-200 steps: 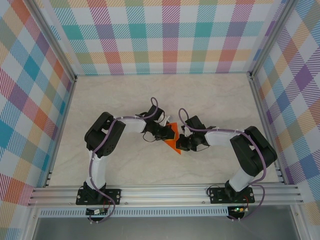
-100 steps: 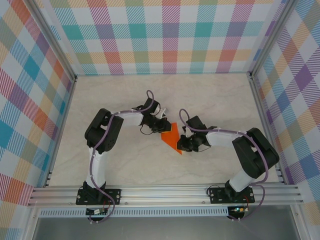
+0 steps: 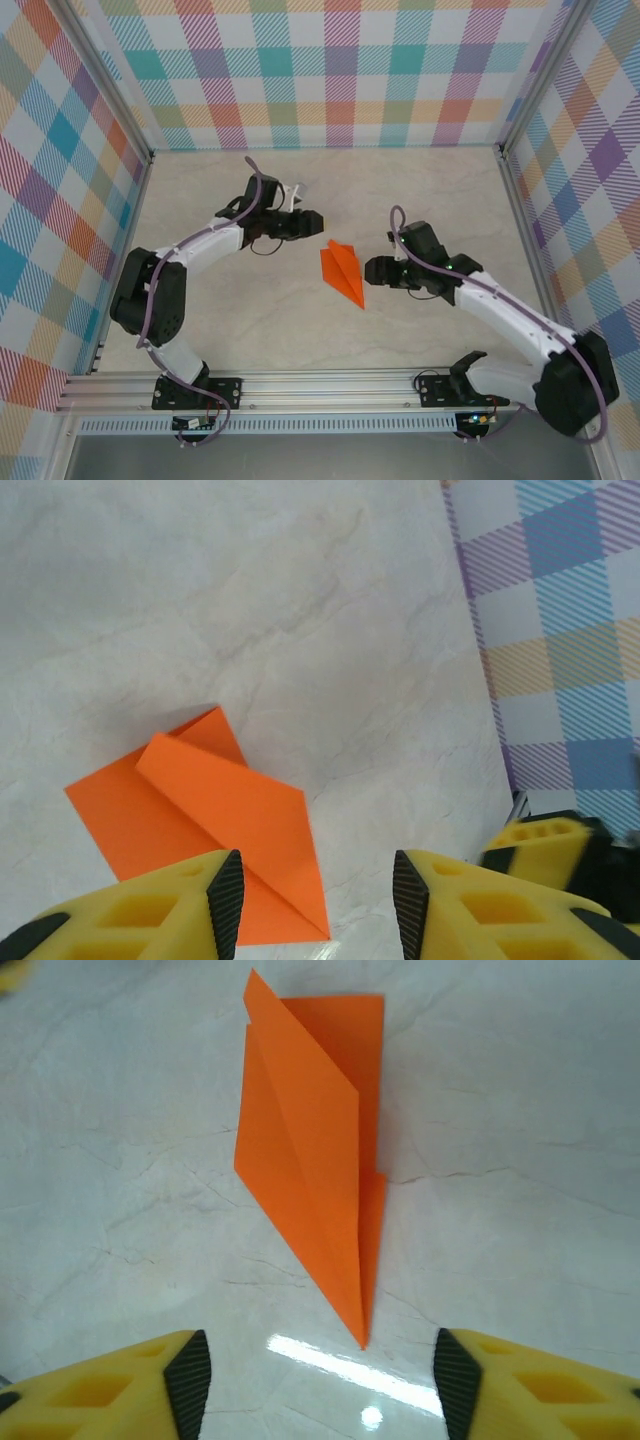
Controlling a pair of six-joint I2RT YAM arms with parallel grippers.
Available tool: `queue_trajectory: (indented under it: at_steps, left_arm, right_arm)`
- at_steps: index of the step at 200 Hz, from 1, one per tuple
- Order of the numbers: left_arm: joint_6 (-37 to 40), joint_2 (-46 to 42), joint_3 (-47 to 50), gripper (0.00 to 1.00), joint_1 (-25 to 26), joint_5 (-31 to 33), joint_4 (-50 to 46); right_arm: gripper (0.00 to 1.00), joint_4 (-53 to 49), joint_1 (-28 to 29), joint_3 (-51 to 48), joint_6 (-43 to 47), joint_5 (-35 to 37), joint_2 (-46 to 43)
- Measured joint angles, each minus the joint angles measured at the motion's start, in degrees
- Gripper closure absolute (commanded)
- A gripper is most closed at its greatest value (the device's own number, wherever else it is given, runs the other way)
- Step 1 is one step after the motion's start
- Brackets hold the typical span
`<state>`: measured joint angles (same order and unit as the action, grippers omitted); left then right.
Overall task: Fold a paper plane with a square sheet of paper (fold left side to right side)
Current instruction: Turn over the paper at the center of the table.
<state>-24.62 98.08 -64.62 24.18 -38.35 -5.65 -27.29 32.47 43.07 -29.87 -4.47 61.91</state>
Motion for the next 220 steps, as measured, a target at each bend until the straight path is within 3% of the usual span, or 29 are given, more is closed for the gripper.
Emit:
queue_trajectory:
  at_steps: [40, 96, 125, 145, 174, 198, 220]
  left_arm:
    - [-4.4, 10.1, 2.5, 0.53, 1.1, -1.8, 5.2]
    - [-7.4, 17.0, -1.9, 0.54, 3.1, -3.3, 9.3]
    - [-8.3, 20.2, -4.9, 0.63, 3.5, -4.0, 10.4]
    - [-8.7, 21.6, -6.4, 0.76, 4.0, -4.3, 10.3]
    - [-8.9, 21.7, -7.2, 0.92, 4.4, -4.7, 10.4]
    - [-8.5, 20.4, -7.1, 0.95, 4.4, -4.6, 9.9]
    - [-7.9, 13.5, -6.3, 0.96, 4.4, -4.4, 8.5]
  right_arm:
    - [0.14, -1.1, 0.0, -6.4, -2.3, 1.5, -14.6]
    - [0.11, -3.0, 0.0, -9.8, -4.4, 1.5, -22.8]
    - [0.06, -4.8, 0.0, -9.8, -4.5, 1.9, -25.5]
    - [0.0, -5.5, 0.0, -9.8, -5.1, 1.9, -26.6]
    - [0.0, -5.4, 0.0, -9.8, -5.4, 1.2, -27.3]
    - [0.0, -4.5, -0.2, -9.8, -5.7, -0.8, -27.1]
    - [0.0, -1.2, -1.5, -9.8, -7.6, -5.0, -26.3]
